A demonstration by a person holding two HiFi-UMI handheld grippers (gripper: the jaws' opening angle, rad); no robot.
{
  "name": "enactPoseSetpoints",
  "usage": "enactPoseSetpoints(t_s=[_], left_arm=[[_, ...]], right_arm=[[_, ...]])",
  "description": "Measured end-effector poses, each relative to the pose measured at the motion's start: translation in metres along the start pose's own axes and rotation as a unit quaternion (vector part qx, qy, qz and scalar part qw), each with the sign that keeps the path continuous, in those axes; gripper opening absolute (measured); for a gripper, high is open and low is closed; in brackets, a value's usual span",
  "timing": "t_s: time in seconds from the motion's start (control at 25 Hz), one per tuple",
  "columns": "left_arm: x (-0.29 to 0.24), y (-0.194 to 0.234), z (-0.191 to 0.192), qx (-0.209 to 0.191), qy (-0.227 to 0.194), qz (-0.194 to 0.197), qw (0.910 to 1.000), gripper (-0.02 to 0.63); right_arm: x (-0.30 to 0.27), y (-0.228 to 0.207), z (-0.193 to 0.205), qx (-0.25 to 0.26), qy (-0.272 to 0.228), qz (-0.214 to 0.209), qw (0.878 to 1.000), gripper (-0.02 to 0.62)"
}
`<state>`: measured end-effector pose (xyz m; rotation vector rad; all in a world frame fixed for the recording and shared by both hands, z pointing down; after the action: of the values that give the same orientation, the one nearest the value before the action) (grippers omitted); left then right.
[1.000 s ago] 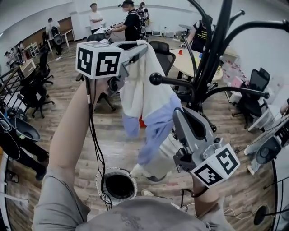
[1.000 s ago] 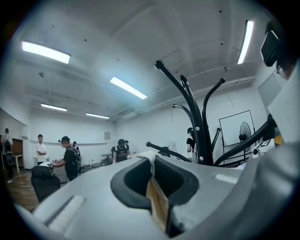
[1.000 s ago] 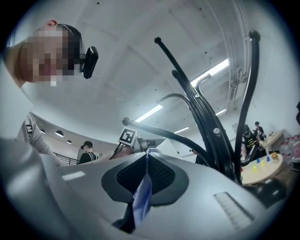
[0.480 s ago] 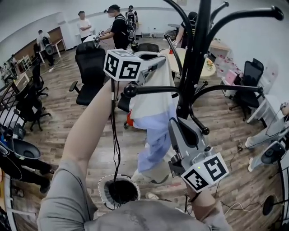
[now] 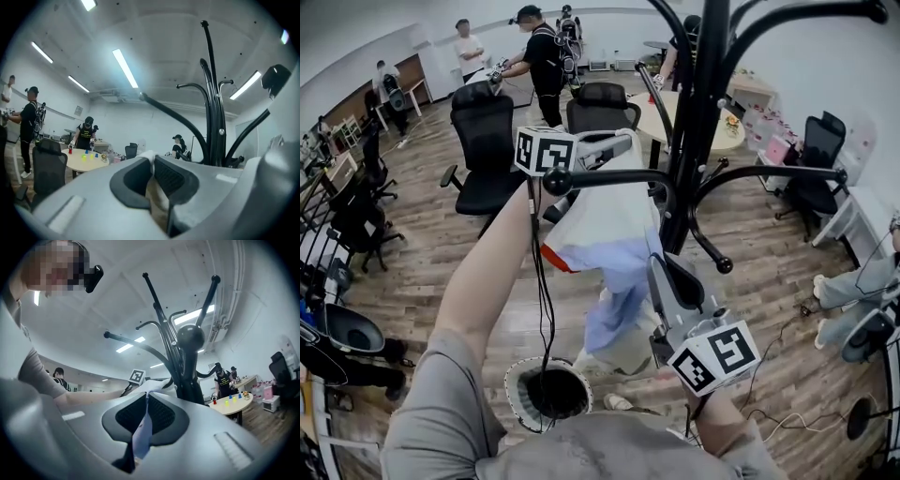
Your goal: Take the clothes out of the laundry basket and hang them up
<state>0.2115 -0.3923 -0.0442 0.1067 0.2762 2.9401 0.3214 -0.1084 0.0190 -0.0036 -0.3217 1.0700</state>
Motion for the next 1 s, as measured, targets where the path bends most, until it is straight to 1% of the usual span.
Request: enactPoseSetpoints(t_s=[0.08,0.12,0.24,0.32,0.4,0.48,0.56,0.64,0.72,0.76,0.8,0.88,1.0], left_arm=[[0.001,0.006,0.018,-0.007,0.014,-0.002,0.9999,0.029],[0.002,0.009,0.026,-0.001,0.010,0.002,0.9999,0.033],[0.011,0.011,0.049,0.039,-0.026,0.017,0.9988,0.043],[0.019,0.006,0.065,0.067,-0.041,0.020,0.9967,0.050],[0.028,0.003,0.078,0.084,-0.050,0.016,0.9951,0.085],[0.039,0.004,0.089,0.093,-0.059,0.000,0.9939,0.144],[0.054,0.007,0.097,0.100,-0.069,-0.026,0.9923,0.168],[0.070,0.007,0.104,0.097,-0.076,-0.052,0.9910,0.190],[0.087,0.004,0.108,0.089,-0.075,-0.074,0.9905,0.216],[0.094,0.002,0.110,0.082,-0.071,-0.085,0.9905,0.245],[0.102,0.001,0.113,0.077,-0.067,-0.095,0.9903,0.259],[0.121,-0.001,0.122,0.073,-0.061,-0.117,0.9885,0.264],[0.155,-0.006,0.131,0.070,-0.070,-0.159,0.9823,0.264]], right_arm=[[0.000,0.001,0.007,-0.001,0.011,0.000,1.000,0.040],[-0.001,0.001,0.010,-0.001,0.016,0.000,1.000,0.041],[-0.003,0.002,0.017,0.002,0.027,0.003,1.000,0.043],[-0.002,0.000,0.019,0.010,0.031,0.005,0.999,0.044],[0.001,-0.004,0.018,0.022,0.035,0.008,0.999,0.048],[0.004,-0.005,0.017,0.039,0.043,0.009,0.998,0.061],[0.008,-0.003,0.019,0.063,0.054,0.006,0.997,0.097],[0.013,0.000,0.022,0.080,0.062,0.004,0.995,0.115],[0.017,0.004,0.024,0.081,0.066,-0.001,0.995,0.118],[0.018,0.006,0.024,0.078,0.067,-0.005,0.995,0.118],[0.019,0.009,0.024,0.075,0.066,-0.010,0.995,0.118],[0.019,0.016,0.021,0.074,0.064,-0.022,0.995,0.117],[0.018,0.030,0.014,0.075,0.058,-0.048,0.994,0.110]])
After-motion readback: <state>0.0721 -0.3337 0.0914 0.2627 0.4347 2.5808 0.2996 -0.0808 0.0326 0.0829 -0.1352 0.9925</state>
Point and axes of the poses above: the fingertips, and each gripper's own axes: x backward along the fingers, y to its left, z out of its underside, the point moved 8 cm from there along x, backward along the fingers, and after that the axes turned 4 degrees about -y, right-handed, at the moved point
